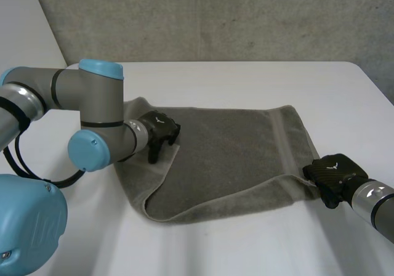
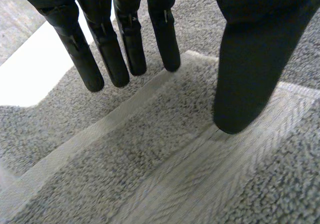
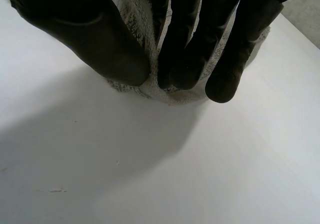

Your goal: Fold the towel.

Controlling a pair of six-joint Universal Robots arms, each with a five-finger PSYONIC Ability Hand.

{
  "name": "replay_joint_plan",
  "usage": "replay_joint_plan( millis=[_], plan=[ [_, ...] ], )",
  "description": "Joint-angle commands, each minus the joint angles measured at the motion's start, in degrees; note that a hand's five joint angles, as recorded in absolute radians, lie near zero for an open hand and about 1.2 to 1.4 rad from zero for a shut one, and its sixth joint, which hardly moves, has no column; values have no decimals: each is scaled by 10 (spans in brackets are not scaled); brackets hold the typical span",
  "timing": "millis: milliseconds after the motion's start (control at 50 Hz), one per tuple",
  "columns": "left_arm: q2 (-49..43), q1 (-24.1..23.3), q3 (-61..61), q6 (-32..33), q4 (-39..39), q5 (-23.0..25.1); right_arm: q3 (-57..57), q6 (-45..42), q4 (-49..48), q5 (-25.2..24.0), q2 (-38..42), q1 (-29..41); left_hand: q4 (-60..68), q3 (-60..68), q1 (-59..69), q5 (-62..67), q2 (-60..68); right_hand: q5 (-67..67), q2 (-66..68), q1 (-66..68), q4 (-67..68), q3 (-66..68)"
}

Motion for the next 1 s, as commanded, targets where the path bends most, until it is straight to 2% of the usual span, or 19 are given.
replay_joint_plan(
  millis=[20, 380, 600, 640, 680, 920, 1000],
  plan=[
    [0, 3, 0, 9, 2, -5, 1, -2, 0, 0, 0, 0, -98, -98, -98, -96, -98, 31, 45, 41, 36, 35],
    [-11, 3, 0, 11, 1, -4, 1, -12, -5, 4, 7, 0, -53, -53, -53, -51, -53, 31, 45, 41, 36, 35],
    [-9, 3, -5, 25, -6, -4, 1, -12, -6, 4, 10, 0, 71, 72, 72, 73, 72, 31, 45, 41, 36, 35],
    [-3, 3, -9, 28, -6, -6, 1, -12, -6, 4, 10, 0, 162, 162, 162, 164, 162, 31, 45, 41, 36, 35],
    [-1, 3, -10, 28, -6, -7, 1, -12, -6, 4, 10, 0, 182, 183, 182, 184, 183, 31, 45, 41, 36, 35],
    [49, 3, -58, 27, 5, -44, 1, -12, -5, 4, 10, 0, 199, 200, 199, 201, 200, 31, 45, 41, 36, 35],
    [72, 3, -102, 28, 24, -44, 1, -12, -5, 4, 10, 0, 154, 154, 154, 156, 154, 31, 45, 41, 36, 35]
  ],
)
